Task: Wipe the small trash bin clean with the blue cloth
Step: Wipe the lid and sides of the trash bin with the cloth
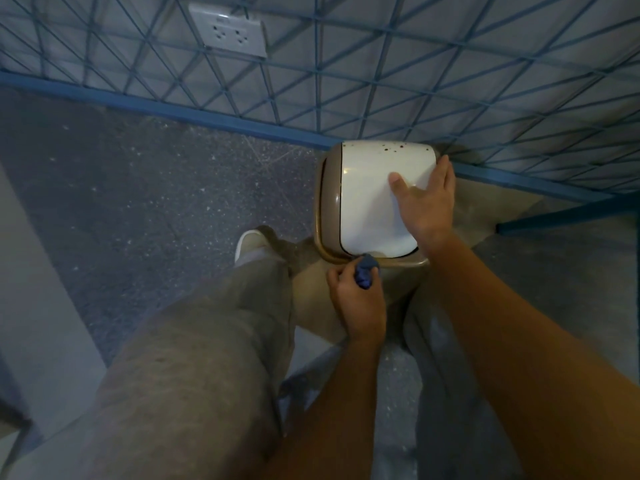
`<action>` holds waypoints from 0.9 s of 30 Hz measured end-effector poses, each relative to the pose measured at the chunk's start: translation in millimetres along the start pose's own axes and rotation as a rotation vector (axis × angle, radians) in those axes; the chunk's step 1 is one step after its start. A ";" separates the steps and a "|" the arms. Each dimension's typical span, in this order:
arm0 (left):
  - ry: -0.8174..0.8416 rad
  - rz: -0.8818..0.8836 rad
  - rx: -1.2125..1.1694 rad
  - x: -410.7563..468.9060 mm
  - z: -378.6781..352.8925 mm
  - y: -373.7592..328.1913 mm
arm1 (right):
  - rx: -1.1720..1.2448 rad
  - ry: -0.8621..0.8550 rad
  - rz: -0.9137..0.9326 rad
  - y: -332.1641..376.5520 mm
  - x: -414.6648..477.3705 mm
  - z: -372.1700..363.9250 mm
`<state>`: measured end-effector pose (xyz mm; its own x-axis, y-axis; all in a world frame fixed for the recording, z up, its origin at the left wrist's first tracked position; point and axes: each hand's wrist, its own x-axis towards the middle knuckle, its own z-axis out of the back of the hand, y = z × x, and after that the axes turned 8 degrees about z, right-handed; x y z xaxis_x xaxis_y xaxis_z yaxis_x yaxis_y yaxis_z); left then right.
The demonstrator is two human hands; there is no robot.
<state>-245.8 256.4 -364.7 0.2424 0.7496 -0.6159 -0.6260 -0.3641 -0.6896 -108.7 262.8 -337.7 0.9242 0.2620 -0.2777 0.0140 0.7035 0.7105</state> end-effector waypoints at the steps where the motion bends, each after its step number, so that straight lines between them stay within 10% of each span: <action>1: -0.018 -0.008 -0.002 -0.9 -1.8 0.3 | 0.002 0.001 -0.002 0.8 0.2 0.0; 11: -0.317 -0.021 0.245 27.7 34.9 19.7 | 0.012 -0.003 -0.006 1.1 -2.4 0.6; 16: -0.117 -0.305 0.261 13.1 15.5 8.4 | 0.014 0.000 -0.002 1.8 -2.8 1.7; 27: 0.217 -0.304 0.388 -0.2 -5.4 -11.2 | -0.001 -0.009 0.021 -0.8 -2.8 0.3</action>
<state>-234.8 257.3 -358.8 0.5773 0.6433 -0.5029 -0.7217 0.1138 -0.6828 -111.2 261.3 -337.3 0.9278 0.2704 -0.2568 -0.0058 0.6990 0.7151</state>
